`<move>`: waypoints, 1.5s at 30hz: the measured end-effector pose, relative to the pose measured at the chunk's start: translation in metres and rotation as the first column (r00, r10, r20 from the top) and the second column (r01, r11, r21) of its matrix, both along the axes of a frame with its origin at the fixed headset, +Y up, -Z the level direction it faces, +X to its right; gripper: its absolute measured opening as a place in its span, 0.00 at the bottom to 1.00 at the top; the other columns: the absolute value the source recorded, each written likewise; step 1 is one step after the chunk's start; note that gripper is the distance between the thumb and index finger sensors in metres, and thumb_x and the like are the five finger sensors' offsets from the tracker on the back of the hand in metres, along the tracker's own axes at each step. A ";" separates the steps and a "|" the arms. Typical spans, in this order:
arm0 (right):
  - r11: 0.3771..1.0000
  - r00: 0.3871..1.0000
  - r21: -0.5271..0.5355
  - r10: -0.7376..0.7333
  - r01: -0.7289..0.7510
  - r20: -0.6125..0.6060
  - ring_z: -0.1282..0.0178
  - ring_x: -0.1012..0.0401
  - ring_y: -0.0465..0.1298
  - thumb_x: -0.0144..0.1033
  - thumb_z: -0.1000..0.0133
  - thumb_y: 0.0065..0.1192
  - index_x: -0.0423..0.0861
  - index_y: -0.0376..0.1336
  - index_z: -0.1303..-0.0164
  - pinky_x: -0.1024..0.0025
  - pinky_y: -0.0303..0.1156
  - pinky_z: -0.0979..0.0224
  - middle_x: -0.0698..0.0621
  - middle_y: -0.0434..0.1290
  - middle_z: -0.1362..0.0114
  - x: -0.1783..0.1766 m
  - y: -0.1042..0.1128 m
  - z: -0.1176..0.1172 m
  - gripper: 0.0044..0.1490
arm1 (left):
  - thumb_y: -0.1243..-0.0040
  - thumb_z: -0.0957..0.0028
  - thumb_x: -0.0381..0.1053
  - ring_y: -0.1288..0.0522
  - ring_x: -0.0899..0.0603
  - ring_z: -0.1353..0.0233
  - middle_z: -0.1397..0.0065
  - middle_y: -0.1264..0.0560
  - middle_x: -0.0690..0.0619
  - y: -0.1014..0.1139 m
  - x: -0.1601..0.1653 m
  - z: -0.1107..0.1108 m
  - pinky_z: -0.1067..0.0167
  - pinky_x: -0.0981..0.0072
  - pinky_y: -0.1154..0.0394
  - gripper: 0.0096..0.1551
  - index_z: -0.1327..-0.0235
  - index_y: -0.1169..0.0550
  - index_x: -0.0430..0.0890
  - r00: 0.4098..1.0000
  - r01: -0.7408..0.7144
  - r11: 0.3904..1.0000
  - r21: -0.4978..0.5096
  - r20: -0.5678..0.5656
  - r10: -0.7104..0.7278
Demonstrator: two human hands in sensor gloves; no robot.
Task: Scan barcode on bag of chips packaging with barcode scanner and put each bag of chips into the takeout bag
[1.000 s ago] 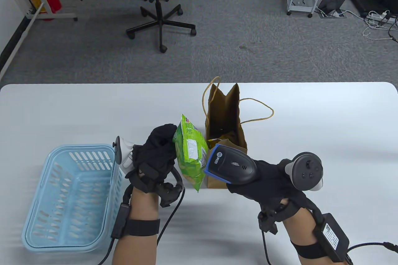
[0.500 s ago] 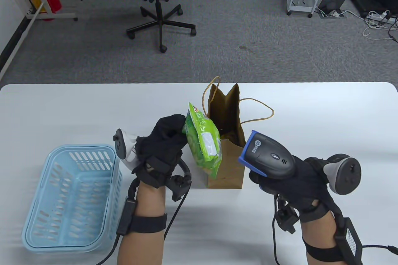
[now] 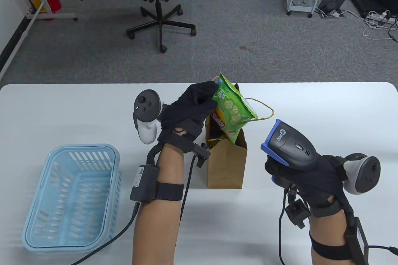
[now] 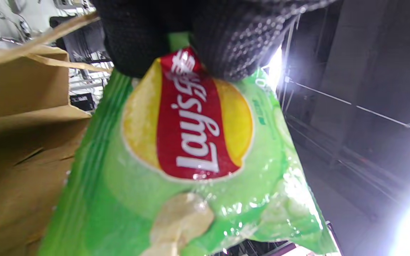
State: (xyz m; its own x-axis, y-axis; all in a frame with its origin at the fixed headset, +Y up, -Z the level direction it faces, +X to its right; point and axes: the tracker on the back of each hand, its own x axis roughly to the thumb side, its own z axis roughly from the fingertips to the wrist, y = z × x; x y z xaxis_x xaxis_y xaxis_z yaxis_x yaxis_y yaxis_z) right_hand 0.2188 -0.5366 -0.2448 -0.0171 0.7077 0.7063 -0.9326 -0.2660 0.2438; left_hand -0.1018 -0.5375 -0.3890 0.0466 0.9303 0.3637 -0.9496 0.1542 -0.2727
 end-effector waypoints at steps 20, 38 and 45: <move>1.000 1.000 0.008 0.007 -0.007 0.002 0.52 0.47 0.86 0.42 0.36 0.69 0.27 0.64 0.29 0.45 0.80 0.47 0.37 0.79 0.40 -0.001 0.001 0.002 0.37 | 0.38 0.42 0.40 0.30 0.30 0.24 0.22 0.32 0.45 -0.001 0.027 0.002 0.36 0.44 0.25 0.31 0.23 0.29 0.48 0.905 0.395 0.911 -0.120 -0.119 -0.408; 1.000 0.999 0.005 0.018 -0.018 0.029 0.52 0.47 0.86 0.42 0.36 0.68 0.27 0.64 0.29 0.45 0.80 0.47 0.37 0.79 0.40 0.002 0.002 0.002 0.37 | 0.38 0.41 0.45 0.30 0.26 0.25 0.22 0.31 0.41 0.047 -0.018 0.067 0.36 0.37 0.27 0.30 0.24 0.27 0.45 0.755 0.584 0.810 0.039 -0.392 -0.526; 0.999 0.998 -0.006 0.039 -0.039 0.043 0.52 0.46 0.86 0.42 0.36 0.68 0.27 0.64 0.29 0.45 0.80 0.47 0.37 0.79 0.40 -0.001 0.000 0.000 0.37 | 0.39 0.41 0.49 0.37 0.22 0.22 0.20 0.34 0.38 -0.007 -0.046 0.074 0.33 0.30 0.34 0.33 0.22 0.29 0.43 0.742 0.587 0.809 0.021 -0.414 -0.528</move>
